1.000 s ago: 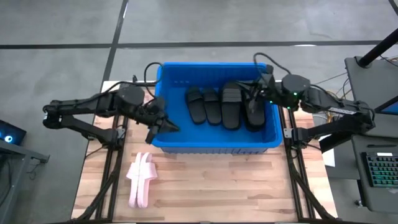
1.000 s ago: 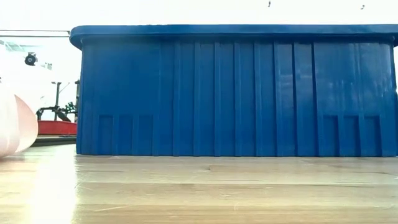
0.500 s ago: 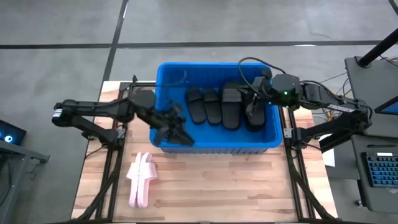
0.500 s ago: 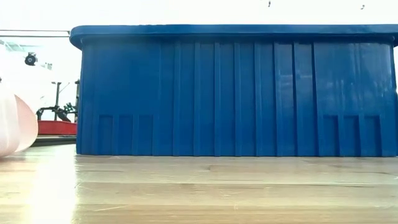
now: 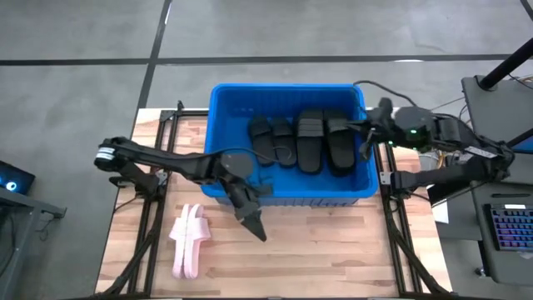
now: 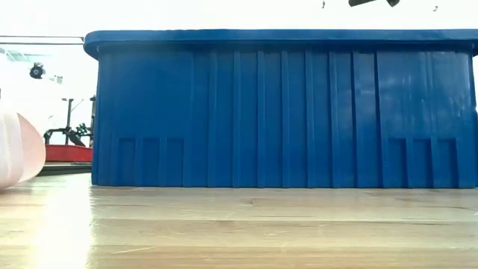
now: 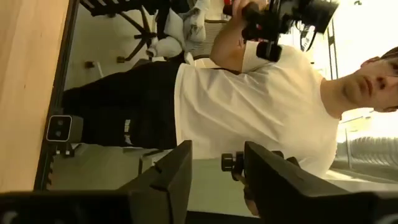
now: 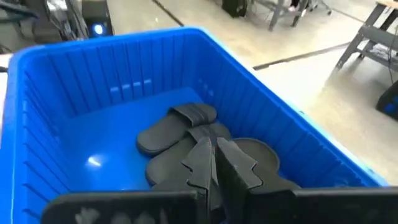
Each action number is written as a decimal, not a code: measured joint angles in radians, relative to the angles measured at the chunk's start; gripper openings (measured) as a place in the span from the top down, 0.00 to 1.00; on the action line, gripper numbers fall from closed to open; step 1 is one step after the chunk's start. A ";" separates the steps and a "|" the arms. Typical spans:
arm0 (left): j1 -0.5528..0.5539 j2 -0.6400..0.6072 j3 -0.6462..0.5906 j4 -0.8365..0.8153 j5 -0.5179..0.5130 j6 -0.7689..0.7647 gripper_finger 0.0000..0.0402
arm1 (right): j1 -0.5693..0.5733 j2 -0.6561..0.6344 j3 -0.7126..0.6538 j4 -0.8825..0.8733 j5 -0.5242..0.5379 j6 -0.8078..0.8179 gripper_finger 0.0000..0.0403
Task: Pick and place slides into bin
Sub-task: Put the right pink slide into the bin
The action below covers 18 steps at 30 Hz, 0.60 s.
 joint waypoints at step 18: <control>-0.003 -0.062 0.067 -0.493 -0.104 0.252 0.88 | 0.000 -0.479 -0.442 0.452 -0.442 -0.105 0.97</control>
